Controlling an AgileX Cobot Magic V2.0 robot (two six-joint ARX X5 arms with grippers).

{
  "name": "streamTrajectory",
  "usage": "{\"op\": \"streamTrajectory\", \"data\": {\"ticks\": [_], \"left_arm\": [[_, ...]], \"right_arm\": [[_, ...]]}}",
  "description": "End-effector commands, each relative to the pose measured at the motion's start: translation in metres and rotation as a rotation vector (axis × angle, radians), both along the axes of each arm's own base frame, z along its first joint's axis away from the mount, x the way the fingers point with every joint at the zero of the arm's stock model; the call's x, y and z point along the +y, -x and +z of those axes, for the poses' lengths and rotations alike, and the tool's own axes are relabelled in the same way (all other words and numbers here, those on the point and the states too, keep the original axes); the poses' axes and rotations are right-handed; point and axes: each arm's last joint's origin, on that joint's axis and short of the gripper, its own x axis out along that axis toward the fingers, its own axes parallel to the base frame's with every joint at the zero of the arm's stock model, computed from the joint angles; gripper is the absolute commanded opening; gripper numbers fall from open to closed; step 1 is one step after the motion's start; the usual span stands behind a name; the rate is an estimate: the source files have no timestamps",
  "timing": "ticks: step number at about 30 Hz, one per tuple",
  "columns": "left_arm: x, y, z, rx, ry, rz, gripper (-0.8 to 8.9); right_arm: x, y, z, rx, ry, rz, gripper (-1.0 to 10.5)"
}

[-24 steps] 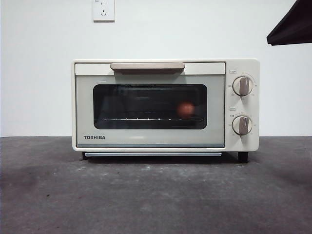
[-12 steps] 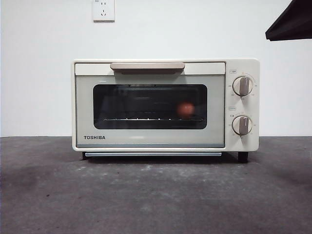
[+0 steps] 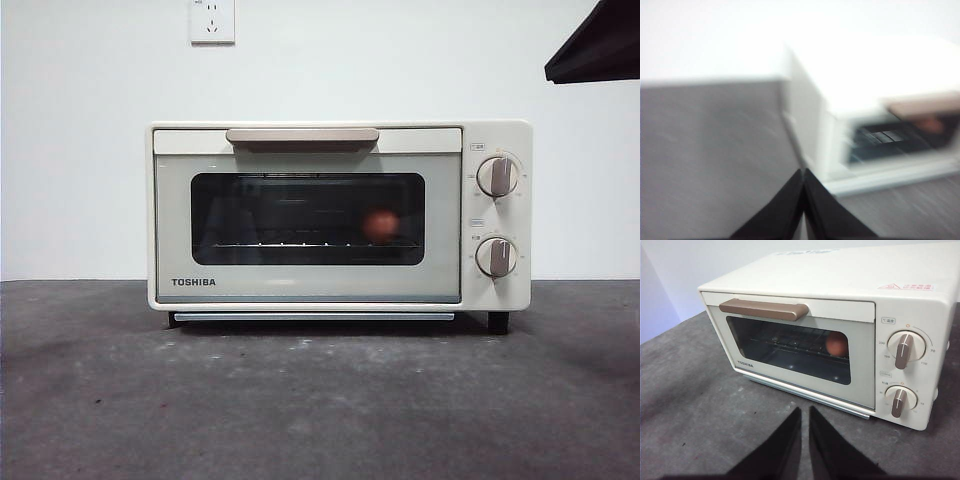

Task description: Eggoven

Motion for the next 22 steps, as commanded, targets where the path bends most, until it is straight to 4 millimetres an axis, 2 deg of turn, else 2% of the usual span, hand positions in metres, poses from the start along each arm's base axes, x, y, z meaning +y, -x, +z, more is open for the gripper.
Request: {"op": "streamTrajectory", "data": {"ticks": [1, 3, 7, 14, 22], "left_arm": [[0.006, 0.007, -0.003, -0.088, -0.066, 0.057, 0.08], [0.009, 0.010, -0.010, -0.124, -0.080, 0.104, 0.08], [0.015, 0.012, -0.036, -0.168, -0.074, 0.173, 0.08], [0.019, 0.012, -0.087, -0.096, -0.044, 0.213, 0.08], [0.019, 0.010, -0.125, -0.048, -0.019, 0.215, 0.08]], "right_arm": [[0.001, 0.000, 0.001, -0.014, 0.005, 0.007, 0.0], [0.001, 0.000, 0.001, -0.014, 0.005, 0.007, 0.0], [0.001, 0.000, 0.001, -0.016, 0.004, 0.007, 0.0], [0.001, 0.000, 0.001, -0.017, 0.004, 0.007, 0.0], [0.001, 0.000, 0.001, -0.017, 0.004, 0.007, 0.0]]}}
